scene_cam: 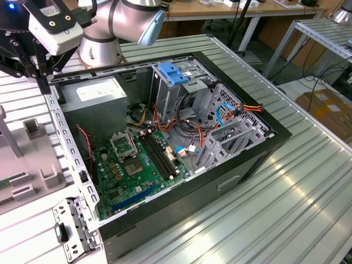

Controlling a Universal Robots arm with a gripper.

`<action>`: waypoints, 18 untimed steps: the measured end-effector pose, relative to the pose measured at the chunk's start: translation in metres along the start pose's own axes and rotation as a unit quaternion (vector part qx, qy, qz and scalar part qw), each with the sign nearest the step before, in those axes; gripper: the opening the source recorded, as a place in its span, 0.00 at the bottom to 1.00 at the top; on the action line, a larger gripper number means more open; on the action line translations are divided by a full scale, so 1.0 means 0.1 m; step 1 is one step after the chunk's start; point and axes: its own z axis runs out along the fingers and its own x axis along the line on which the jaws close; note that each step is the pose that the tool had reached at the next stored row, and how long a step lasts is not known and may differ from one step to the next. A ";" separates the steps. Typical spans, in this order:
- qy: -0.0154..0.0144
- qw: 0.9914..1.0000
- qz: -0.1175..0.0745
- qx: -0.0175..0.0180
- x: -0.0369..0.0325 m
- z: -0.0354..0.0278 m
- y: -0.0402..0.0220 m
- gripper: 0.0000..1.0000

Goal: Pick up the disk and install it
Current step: 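Reach for the disk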

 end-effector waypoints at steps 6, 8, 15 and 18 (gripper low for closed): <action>0.000 1.000 0.000 0.000 0.047 0.000 -0.004 0.11; 0.000 1.000 0.000 0.000 0.058 0.001 -0.005 0.11; 0.000 1.000 0.000 0.000 0.091 0.000 -0.007 0.11; 0.000 1.000 0.000 0.000 0.104 0.000 -0.008 0.11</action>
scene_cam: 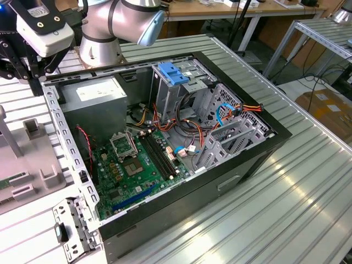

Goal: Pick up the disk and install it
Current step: 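Reach for the disk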

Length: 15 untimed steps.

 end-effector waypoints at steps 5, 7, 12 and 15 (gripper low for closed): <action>0.000 1.000 0.000 0.000 0.008 0.000 -0.001 0.11; 0.000 1.000 0.000 0.000 0.019 0.000 -0.001 0.11; 0.000 1.000 0.000 0.000 0.040 0.000 -0.003 0.11; 0.000 1.000 0.000 0.000 0.055 0.000 -0.004 0.11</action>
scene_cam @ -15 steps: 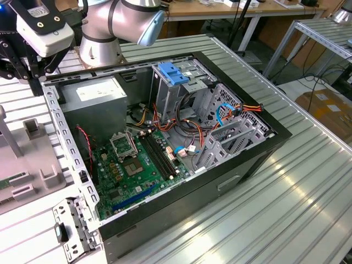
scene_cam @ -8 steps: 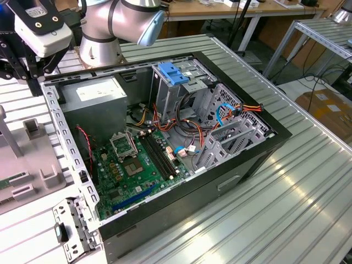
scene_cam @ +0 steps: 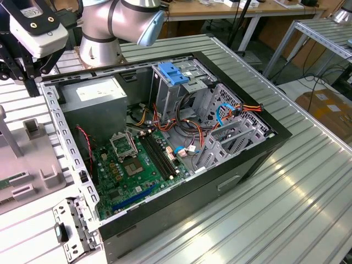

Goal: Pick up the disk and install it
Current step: 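Reach for the disk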

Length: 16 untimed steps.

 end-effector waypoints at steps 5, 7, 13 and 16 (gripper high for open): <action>0.000 1.000 0.000 0.000 0.012 0.001 -0.001 0.11; 0.000 1.000 0.000 0.000 0.017 0.002 -0.001 0.11; 0.000 1.000 0.000 0.000 0.034 0.002 -0.003 0.11; 0.000 1.000 0.000 0.000 0.042 0.002 -0.003 0.11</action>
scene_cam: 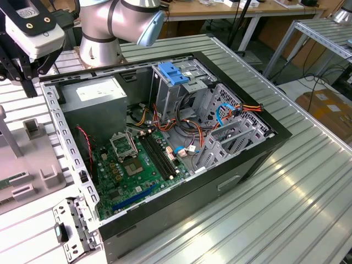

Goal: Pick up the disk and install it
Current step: 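Reach for the disk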

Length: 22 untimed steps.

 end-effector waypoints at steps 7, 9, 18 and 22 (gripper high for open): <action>0.000 1.000 0.000 0.000 0.025 0.000 -0.002 0.11; 0.000 1.000 0.000 0.000 0.028 0.000 -0.002 0.11; 0.000 1.000 0.000 0.000 0.085 0.001 -0.007 0.11; 0.000 1.000 0.000 0.000 0.109 0.002 -0.006 0.11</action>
